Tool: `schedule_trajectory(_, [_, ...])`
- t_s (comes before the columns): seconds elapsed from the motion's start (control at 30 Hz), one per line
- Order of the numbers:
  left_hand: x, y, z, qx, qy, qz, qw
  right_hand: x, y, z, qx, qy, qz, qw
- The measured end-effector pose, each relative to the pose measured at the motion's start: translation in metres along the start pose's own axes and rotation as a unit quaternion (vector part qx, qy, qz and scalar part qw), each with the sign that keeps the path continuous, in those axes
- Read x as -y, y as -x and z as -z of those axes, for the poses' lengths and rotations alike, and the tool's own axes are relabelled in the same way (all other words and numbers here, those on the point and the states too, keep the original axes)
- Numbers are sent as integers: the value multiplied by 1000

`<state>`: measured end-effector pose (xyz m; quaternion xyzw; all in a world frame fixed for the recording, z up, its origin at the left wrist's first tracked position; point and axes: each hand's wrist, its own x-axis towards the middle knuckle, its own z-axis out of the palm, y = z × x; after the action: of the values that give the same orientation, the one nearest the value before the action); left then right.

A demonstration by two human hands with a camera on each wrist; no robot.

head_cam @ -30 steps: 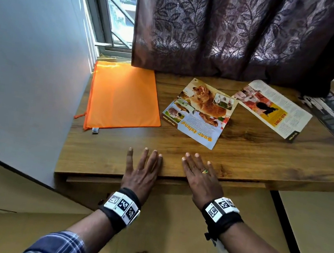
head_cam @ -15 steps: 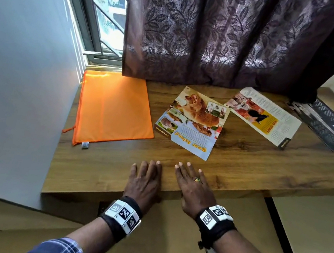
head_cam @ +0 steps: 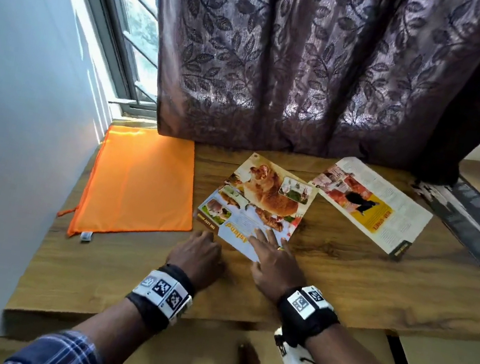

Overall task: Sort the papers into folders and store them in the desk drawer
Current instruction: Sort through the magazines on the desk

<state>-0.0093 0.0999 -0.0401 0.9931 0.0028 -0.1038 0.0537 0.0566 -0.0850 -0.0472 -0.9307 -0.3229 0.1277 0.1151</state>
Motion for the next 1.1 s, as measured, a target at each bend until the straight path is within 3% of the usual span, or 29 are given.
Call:
schedule_trajectory(0.2, [-11, -56, 12, -22, 12, 72, 997, -66, -44, 25, -2, -86, -19, 996])
schedule_trajectory(0.43, [-13, -98, 12, -7, 43, 151, 988, -113, -77, 40, 18, -27, -4, 999])
schedule_trajectory(0.7, [-7, -122, 6, 33, 22, 226, 973, -126, -94, 42, 128, 39, 9, 991])
schedule_trajectory(1.0, [7, -138, 6, 59, 73, 265, 960, -114, -83, 65, 128, -20, -17, 991])
schedule_trajectory(1.1, [10, -143, 9, 38, 85, 270, 958, -107, -80, 70, 127, -26, -35, 991])
